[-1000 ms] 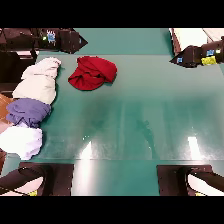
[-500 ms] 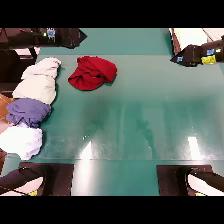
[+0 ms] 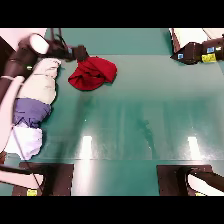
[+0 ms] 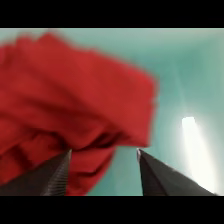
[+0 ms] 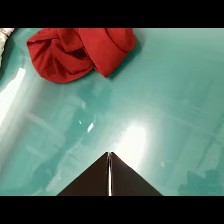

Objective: Fold the shirts.

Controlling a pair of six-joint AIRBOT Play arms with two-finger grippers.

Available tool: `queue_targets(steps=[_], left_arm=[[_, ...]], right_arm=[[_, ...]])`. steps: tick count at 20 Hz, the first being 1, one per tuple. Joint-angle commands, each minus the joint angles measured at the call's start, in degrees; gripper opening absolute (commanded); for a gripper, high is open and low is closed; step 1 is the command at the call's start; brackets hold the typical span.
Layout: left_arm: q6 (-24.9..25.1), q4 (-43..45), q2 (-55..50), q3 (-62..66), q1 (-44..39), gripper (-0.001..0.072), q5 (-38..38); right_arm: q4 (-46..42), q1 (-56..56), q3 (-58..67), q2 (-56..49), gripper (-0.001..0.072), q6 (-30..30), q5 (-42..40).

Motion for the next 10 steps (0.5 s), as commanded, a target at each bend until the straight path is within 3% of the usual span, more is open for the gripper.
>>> queue_targets(steps=[1,4,10], left_arm=[[-1.36,-4.33,-10.58,0.02,1.11,0.0509,3.91],[-1.18,-7.89,-14.08,0.04,1.09,0.0508,9.81],[-1.16,-9.86,-15.69,0.07,1.09,0.0495,11.96]], right_arm=[[0.33,0.07,0.02,-0.02,0.0017,0.04,0.35],[0.28,0.87,0.02,-0.02,0.0017,0.04,0.44],[0.2,2.67,0.02,-0.04,0.0017,0.04,-0.17]])
